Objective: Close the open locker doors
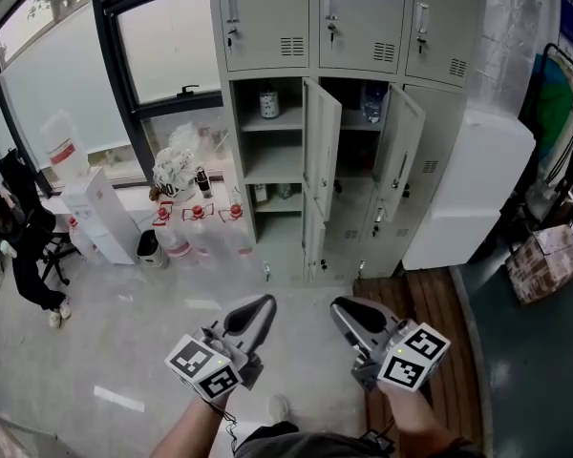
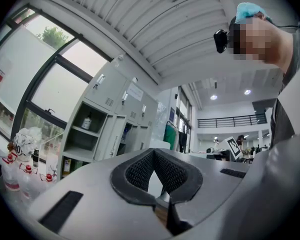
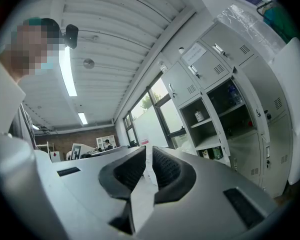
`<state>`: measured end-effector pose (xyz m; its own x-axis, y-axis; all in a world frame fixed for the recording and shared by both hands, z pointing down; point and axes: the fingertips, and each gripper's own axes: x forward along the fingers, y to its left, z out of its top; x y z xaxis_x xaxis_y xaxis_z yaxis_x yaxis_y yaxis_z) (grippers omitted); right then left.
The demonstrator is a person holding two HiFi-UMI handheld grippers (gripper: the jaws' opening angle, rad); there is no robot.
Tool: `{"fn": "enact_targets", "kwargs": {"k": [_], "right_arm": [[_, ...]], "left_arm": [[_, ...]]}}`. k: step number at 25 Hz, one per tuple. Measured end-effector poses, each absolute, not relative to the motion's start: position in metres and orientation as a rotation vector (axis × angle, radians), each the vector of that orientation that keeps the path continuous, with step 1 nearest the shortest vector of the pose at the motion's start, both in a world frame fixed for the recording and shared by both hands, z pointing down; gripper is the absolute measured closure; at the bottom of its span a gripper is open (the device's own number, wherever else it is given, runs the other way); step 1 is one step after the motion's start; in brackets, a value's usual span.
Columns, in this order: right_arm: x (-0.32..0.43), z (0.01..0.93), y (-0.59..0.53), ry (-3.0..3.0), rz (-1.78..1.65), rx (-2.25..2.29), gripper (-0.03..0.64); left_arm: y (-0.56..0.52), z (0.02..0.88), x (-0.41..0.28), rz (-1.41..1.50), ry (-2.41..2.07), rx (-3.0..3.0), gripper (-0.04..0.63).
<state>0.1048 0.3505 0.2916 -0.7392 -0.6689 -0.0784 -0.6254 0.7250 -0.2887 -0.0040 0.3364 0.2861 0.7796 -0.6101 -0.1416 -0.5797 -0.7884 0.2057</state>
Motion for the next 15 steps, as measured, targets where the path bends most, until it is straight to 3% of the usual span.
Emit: {"fn": "enact_targets", "kwargs": {"k": [15], "right_arm": [[0.04, 0.292, 0.249, 2.714, -0.382, -1.152, 0.575]], "left_arm": [[0.231, 0.288, -0.078, -0.297, -0.893, 2.817, 0.587]]}}
